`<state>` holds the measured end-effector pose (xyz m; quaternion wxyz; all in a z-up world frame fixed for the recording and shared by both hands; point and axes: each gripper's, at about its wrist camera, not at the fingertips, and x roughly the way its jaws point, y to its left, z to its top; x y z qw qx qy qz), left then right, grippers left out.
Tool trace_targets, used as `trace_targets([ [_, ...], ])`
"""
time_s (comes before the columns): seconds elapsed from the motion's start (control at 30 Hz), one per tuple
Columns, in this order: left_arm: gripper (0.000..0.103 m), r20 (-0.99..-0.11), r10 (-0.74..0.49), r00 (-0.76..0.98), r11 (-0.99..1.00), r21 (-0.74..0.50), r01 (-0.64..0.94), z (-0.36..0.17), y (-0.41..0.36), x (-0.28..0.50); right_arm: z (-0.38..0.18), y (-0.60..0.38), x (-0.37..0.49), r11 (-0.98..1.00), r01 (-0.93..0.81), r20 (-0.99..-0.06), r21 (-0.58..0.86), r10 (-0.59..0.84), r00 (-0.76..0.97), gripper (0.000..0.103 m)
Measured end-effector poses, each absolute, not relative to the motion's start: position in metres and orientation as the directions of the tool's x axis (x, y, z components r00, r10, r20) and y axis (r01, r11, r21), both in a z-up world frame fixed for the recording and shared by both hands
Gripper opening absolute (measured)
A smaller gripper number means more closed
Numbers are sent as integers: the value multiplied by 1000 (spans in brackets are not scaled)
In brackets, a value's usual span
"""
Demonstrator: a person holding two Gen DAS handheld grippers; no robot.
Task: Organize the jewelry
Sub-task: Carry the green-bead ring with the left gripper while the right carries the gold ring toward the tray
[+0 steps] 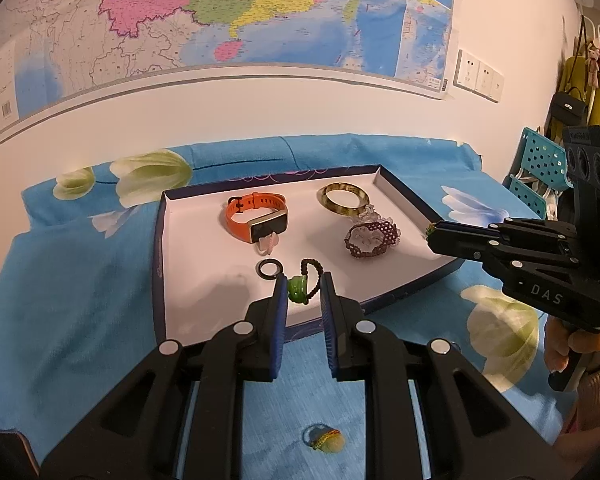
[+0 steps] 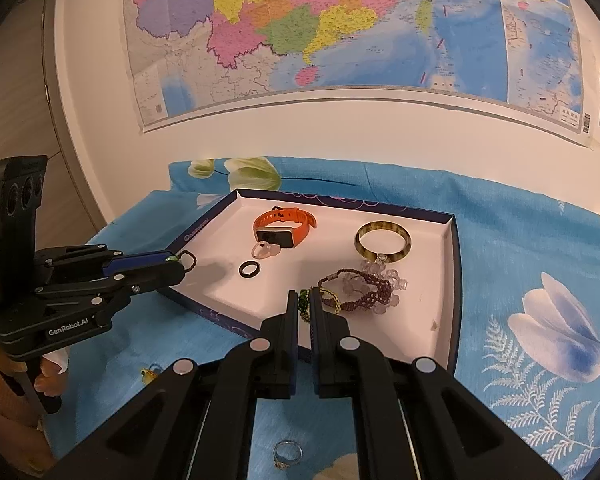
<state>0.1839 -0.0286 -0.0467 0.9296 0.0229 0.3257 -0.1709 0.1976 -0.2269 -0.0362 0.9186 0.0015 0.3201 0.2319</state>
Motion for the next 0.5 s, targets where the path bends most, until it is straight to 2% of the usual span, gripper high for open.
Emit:
trace_targets([
  [0.5, 17, -616, -297, 730, 942, -62, 331, -46, -30, 192, -38, -226, 206, 893, -425, -595, 149, 424, 683, 4],
])
